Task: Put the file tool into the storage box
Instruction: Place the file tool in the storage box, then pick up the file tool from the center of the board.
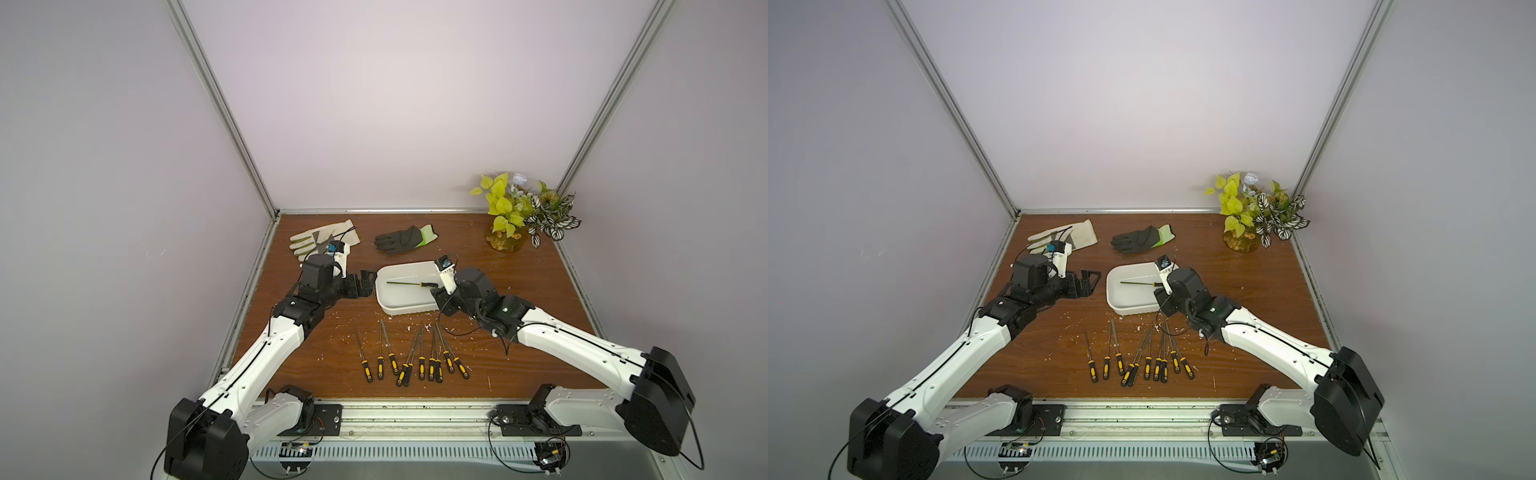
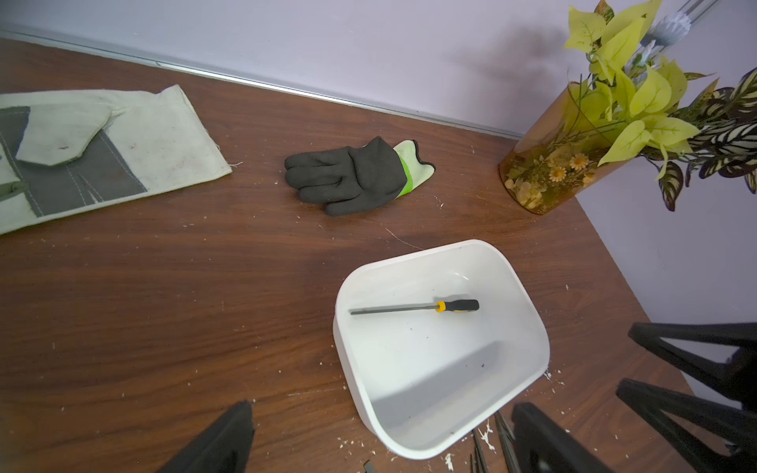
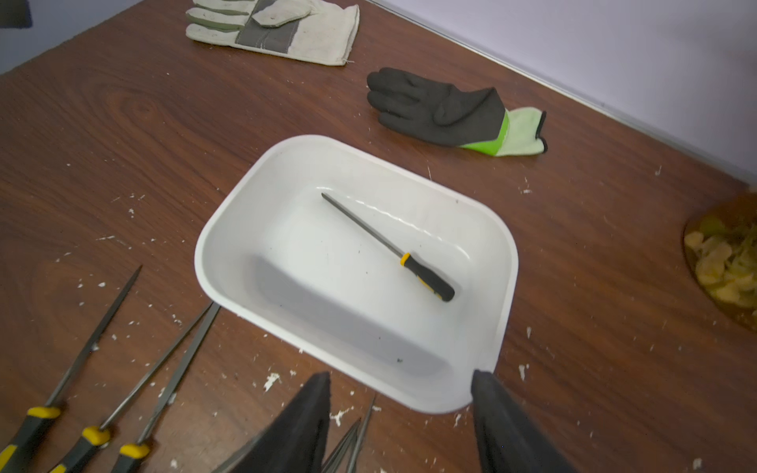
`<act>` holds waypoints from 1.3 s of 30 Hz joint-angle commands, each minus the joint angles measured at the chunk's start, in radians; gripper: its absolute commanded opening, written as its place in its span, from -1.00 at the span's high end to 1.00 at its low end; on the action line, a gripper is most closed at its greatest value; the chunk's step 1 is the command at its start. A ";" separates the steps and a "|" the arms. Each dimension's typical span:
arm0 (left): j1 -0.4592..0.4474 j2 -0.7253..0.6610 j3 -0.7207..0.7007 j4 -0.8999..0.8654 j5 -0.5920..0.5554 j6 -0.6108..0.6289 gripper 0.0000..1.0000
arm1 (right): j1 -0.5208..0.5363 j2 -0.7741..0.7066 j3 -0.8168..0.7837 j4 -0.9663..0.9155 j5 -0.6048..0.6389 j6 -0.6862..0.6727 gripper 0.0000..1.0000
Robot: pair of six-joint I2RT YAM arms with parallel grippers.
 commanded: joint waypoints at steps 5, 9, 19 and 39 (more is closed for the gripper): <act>-0.010 0.069 -0.021 -0.076 0.058 0.050 -1.00 | 0.006 -0.203 -0.214 -0.075 -0.043 0.300 -0.14; -0.010 0.096 -0.023 -0.061 0.084 0.027 -1.00 | 0.015 -0.268 -0.311 -0.081 -0.171 0.378 -0.09; -0.003 0.139 -0.036 0.028 0.108 -0.065 -1.00 | 0.111 -0.319 -0.374 -0.176 -0.160 0.482 0.02; 0.027 0.182 0.007 -0.026 0.067 -0.061 -1.00 | 0.292 -0.178 -0.371 -0.268 -0.021 0.560 0.09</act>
